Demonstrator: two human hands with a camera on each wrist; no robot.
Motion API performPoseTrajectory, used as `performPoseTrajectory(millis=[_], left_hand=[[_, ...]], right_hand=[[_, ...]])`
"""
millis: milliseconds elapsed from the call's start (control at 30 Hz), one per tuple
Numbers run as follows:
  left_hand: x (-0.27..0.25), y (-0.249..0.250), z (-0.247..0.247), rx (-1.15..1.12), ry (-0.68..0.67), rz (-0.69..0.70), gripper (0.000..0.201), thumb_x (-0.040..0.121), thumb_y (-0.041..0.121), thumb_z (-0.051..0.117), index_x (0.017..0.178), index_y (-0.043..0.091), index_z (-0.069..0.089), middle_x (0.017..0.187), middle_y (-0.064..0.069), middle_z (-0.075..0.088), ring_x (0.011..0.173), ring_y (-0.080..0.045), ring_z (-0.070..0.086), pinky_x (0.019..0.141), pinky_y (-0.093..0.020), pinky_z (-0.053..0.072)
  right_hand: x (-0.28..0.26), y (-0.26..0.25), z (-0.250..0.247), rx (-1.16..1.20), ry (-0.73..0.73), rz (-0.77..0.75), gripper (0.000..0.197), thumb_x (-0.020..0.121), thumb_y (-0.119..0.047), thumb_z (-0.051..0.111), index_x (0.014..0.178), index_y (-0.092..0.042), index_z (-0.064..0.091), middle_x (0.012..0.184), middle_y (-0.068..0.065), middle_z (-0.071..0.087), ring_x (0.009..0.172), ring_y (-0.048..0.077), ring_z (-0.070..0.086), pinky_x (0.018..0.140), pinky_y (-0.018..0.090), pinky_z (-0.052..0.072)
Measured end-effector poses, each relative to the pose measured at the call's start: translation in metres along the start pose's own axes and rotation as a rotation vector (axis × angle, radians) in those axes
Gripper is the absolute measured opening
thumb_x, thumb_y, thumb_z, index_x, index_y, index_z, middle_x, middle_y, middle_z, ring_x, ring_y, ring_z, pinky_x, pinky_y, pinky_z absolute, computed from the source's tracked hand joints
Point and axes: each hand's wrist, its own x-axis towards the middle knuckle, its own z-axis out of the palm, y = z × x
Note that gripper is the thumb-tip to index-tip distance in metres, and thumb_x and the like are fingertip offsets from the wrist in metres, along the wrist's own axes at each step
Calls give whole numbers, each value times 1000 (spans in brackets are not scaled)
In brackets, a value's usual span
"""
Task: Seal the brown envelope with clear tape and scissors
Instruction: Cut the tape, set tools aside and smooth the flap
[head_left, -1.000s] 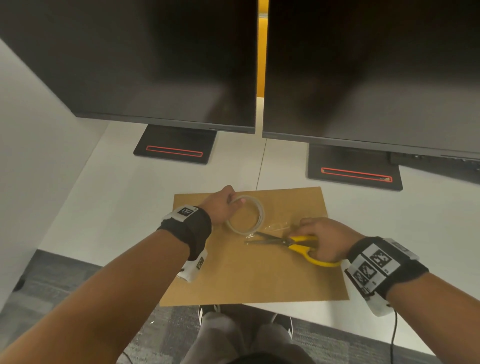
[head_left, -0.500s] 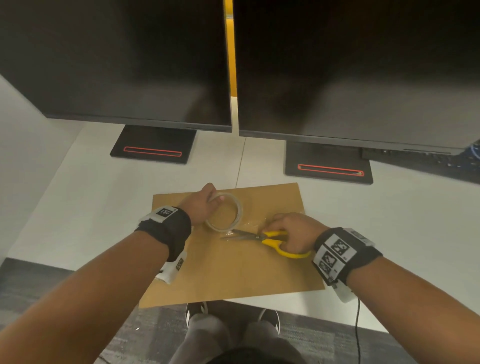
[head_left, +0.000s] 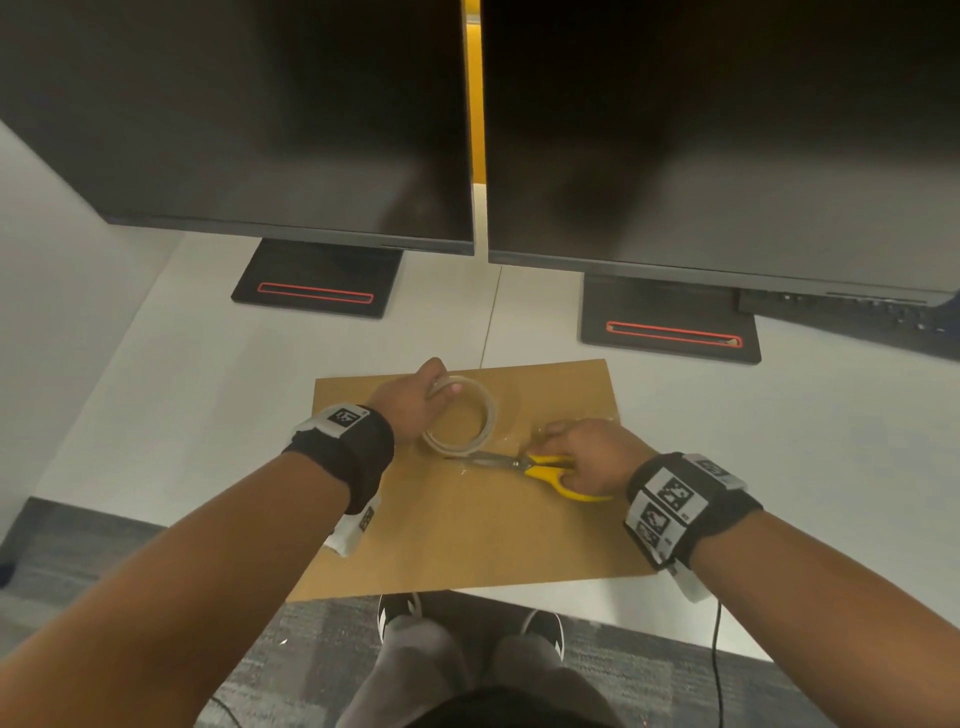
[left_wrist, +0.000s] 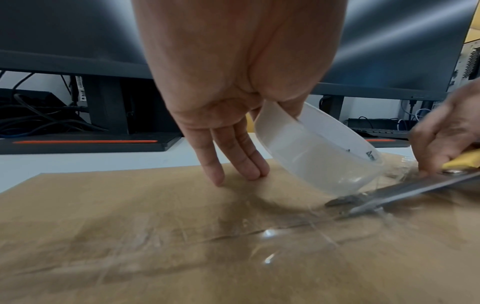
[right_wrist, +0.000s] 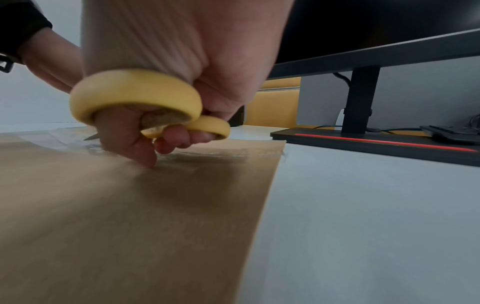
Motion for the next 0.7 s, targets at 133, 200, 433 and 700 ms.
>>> performPoseTrajectory(millis=[133,200,433,700], left_hand=[[0,1,0,20,-15,3,22,98,49,35,100,27,35,85,-6,58,80,-27,58,67,-33,42],[0,3,-1,26,-22,4,21,98,48,35,100,27,35,86,-6,59,81,-27,58,69,-35,43],[-1,2,-2,6,-6,16,24,99,48,32,100,24,36,88,-9,62,81,-29,59,76,-40,48],[0,6,-7,-125,10,-24,38,99,51,24,103,18,43,98,-7,66,92,-28,61,90,-44,48]], right_hand=[[2,2,1,16,-3,-20,49,87,-17,52,135,-25,52,137,2,53,122,28,50,97,36,44],[3,2,2,19,-3,-29,47,89,-17,51,135,-24,52,136,3,54,122,29,51,97,37,44],[5,5,6,20,4,-31,48,87,-15,52,134,-24,53,134,1,56,120,27,52,97,37,44],[1,8,4,84,51,-16,52,82,-13,56,133,-25,53,128,-1,55,111,24,55,89,27,42]])
